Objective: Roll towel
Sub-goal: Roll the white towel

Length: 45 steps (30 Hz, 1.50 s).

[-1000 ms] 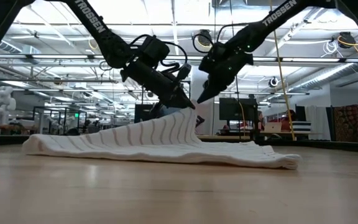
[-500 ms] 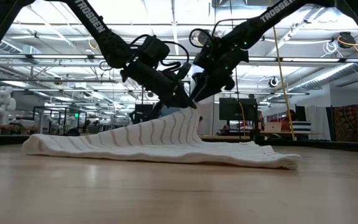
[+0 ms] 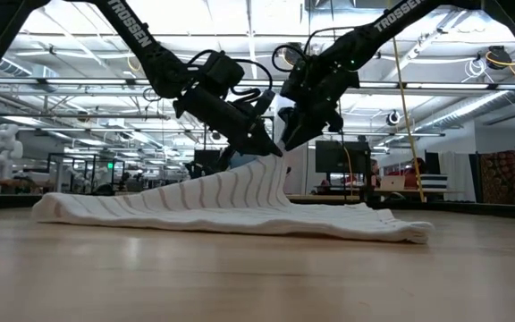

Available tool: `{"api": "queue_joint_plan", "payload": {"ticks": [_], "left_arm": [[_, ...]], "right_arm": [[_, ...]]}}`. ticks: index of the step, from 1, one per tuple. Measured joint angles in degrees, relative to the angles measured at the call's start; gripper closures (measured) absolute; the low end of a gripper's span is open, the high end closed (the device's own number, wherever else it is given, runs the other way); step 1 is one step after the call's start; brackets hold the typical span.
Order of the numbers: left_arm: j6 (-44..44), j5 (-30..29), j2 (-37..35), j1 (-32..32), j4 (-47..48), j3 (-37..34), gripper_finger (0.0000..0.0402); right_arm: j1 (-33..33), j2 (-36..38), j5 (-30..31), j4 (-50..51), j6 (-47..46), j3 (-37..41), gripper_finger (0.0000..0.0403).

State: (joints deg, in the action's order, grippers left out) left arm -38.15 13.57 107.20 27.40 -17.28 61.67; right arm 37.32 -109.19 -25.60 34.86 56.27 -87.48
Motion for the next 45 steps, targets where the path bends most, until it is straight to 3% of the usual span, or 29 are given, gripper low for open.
{"api": "queue_joint_plan", "payload": {"ticks": [10,15,26,33,36,40,45], "left_arm": [[0.12,0.78,0.0,0.0,-0.2,0.0,0.0395],[1.55,1.32,0.0,0.0,-0.24,0.0,0.0395],[1.46,2.42,-0.02,0.0,-0.33,-0.04,0.0395],[1.11,2.76,-0.04,0.0,-0.28,-0.04,0.0395],[0.1,2.83,-0.04,0.0,-0.28,-0.04,0.0394],[-3.7,5.91,-0.04,0.63,-0.09,-0.04,0.0361],[-2.97,7.35,-2.48,1.18,7.65,-0.04,0.0274]], "right_arm": [[-1.61,-0.33,-0.02,-0.1,3.6,0.0,0.0215],[-1.9,-0.45,0.37,0.79,4.7,0.02,0.0222],[-2.77,-2.89,4.01,-0.92,4.46,0.04,0.028],[-2.84,-2.89,4.6,-2.06,2.82,0.07,0.0379],[-2.76,-2.89,4.45,-2.02,2.05,0.07,0.0395],[-2.5,-2.89,4.26,-1.93,1.84,0.07,0.0399],[-2.12,-2.89,4.28,-1.69,1.44,0.07,0.0401]]}}
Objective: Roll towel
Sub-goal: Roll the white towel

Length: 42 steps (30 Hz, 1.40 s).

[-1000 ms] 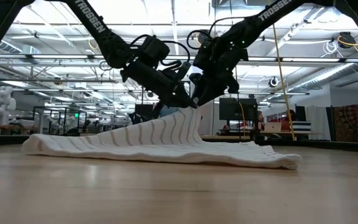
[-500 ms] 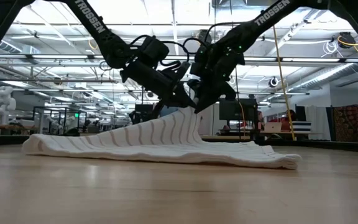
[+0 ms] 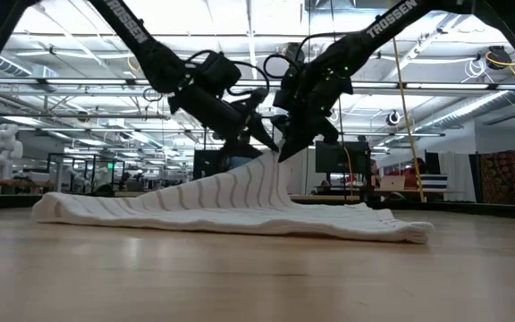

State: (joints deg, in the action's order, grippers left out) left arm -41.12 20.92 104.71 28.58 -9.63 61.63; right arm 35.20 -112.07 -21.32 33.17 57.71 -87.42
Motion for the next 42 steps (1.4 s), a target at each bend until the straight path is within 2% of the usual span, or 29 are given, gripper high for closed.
{"api": "queue_joint_plan", "payload": {"ticks": [3,6,9,12,14,18,20,23,27,35,42], "left_arm": [[2.67,-2.03,-4.02,0.19,10.74,0.04,0.0225],[8.39,-4.76,-9.11,0.33,24.91,0.04,0.0195],[13.74,-5.68,-13.94,0.02,38.75,0.08,0.0185],[15.4,-2.85,-17.34,-1.35,48.89,-1.48,0.0183],[11.63,-1.33,-19.47,-2.84,53.59,-3.51,0.0183],[-3.32,1.62,-23.08,-8.29,60.95,-7.19,0.0183],[-13.47,0.63,-25.1,-12.25,62.48,-8.57,0.0183],[-26.21,-4.91,-27.44,-18.97,62.43,-10.27,0.0183],[-37.59,-6.93,-28.18,-26.52,58.75,-13.28,0.0183],[-49.83,-10.49,-27.94,-35.26,44.25,-21.13,0.0183],[-53.04,-11.49,-27.92,-37.7,41.37,-24.05,0.0183]], "right_arm": [[0.14,0.0,0.06,0.05,-0.02,0.0,0.0401],[0.22,0.0,0.1,0.16,-0.02,0.0,0.0402],[0.22,0.0,0.22,0.26,-0.02,0.0,0.0402],[0.22,0.0,0.23,0.32,-0.02,0.0,0.0402],[0.22,0.0,0.25,0.4,-0.02,0.0,0.0402],[0.22,0.0,0.24,0.97,-0.04,0.0,0.0403],[0.22,0.0,0.27,1.59,-0.04,0.0,0.0403],[0.22,0.0,0.24,2.19,-0.03,0.0,0.0403],[0.22,0.0,0.26,2.58,-0.04,0.0,0.0403],[0.22,0.0,0.24,2.71,-0.04,-0.02,0.0403],[0.22,0.0,0.24,2.8,-1.59,-0.02,0.0402]]}}
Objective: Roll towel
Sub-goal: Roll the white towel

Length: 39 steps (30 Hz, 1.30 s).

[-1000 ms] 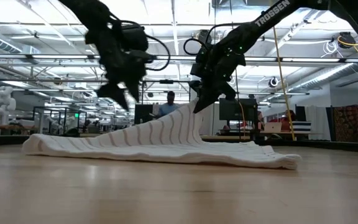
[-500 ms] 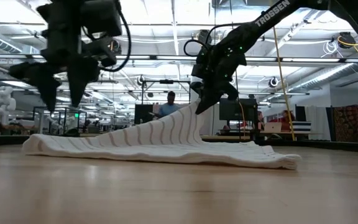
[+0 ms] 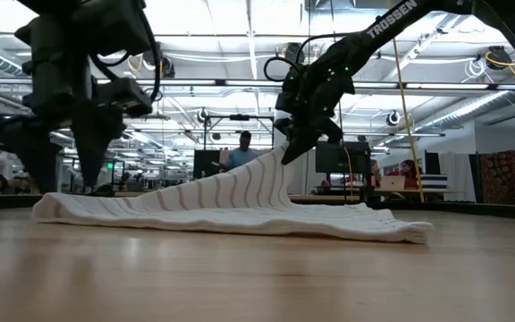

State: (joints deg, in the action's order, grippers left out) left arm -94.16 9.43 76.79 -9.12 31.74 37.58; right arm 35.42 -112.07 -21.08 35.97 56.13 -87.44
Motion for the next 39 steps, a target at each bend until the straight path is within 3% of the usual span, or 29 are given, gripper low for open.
{"api": "queue_joint_plan", "payload": {"ticks": [8,14,21,27,29,33,39], "left_arm": [[0.03,-2.86,1.49,-2.51,-0.6,-0.63,0.0183],[0.43,-2.58,7.43,-3.39,-6.24,-0.52,0.0194],[0.48,-3.05,10.36,-3.35,-7.37,-0.39,0.0289],[3.11,-2.82,8.34,-3.39,-4.98,-0.47,0.038],[3.97,-2.59,6.32,-3.39,-2.31,-0.59,0.0391],[9.31,-2.6,2.19,-2.36,4.02,-0.8,0.0387],[25.34,-1.97,-2.06,1.86,10.18,-0.74,0.0387]], "right_arm": [[-0.27,0.0,0.22,0.17,-0.78,0.0,0.0402],[-0.28,-0.01,0.43,0.17,-1.25,0.0,0.0402],[-0.28,0.0,0.94,0.5,-1.47,-0.02,0.0402],[-0.28,0.0,1.86,1.24,-3.34,-0.02,0.0402],[-0.28,0.1,1.89,2.5,-4.21,-0.02,0.0403],[-0.28,0.2,1.81,5.4,-4.49,-0.04,0.0403],[-0.63,0.42,1.62,8.74,-7.22,-0.04,0.0403]]}}
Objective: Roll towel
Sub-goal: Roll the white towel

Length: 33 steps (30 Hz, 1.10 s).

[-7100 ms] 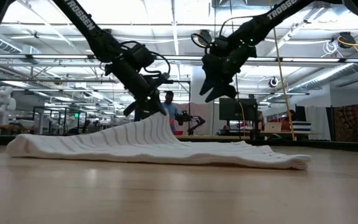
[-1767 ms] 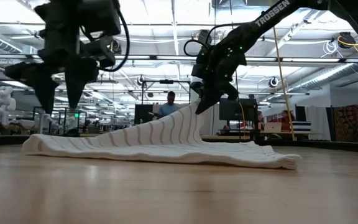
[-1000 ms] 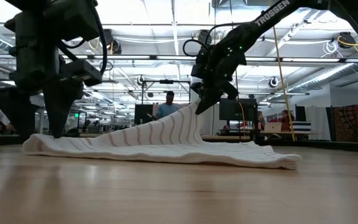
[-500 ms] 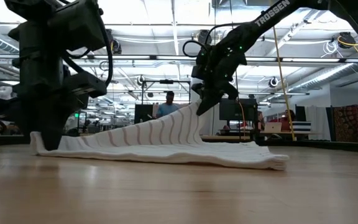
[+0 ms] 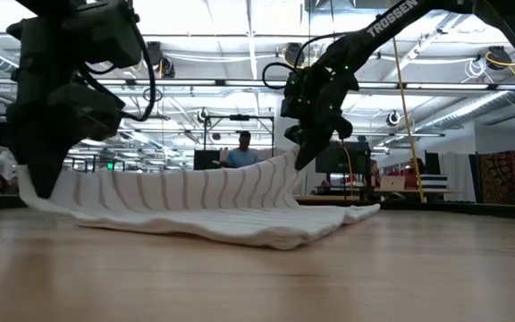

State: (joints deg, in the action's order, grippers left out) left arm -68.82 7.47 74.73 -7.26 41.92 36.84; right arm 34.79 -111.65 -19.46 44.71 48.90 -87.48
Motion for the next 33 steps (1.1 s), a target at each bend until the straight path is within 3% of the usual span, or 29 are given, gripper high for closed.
{"api": "queue_joint_plan", "payload": {"ticks": [9,13,18,25,33], "left_arm": [[21.0,9.13,-4.18,8.65,4.3,0.39,0.0387],[30.57,9.83,-6.55,12.48,7.69,2.58,0.0387],[40.53,8.47,-6.41,18.8,10.09,3.94,0.0387],[57.18,1.33,-6.33,28.66,14.09,8.29,0.0387],[76.37,-0.56,-3.16,39.04,8.27,10.81,0.0387]], "right_arm": [[-1.48,4.29,-0.11,4.8,-9.7,-0.04,0.0403],[-1.97,6.28,-0.13,6.0,-13.79,-0.04,0.0403],[-2.27,6.68,0.06,8.36,-20.21,-0.06,0.0403],[-3.35,6.83,3.18,15.81,-28.17,-0.04,0.0403],[-3.05,7.4,9.55,18.55,-34.0,-0.05,0.0403]]}}
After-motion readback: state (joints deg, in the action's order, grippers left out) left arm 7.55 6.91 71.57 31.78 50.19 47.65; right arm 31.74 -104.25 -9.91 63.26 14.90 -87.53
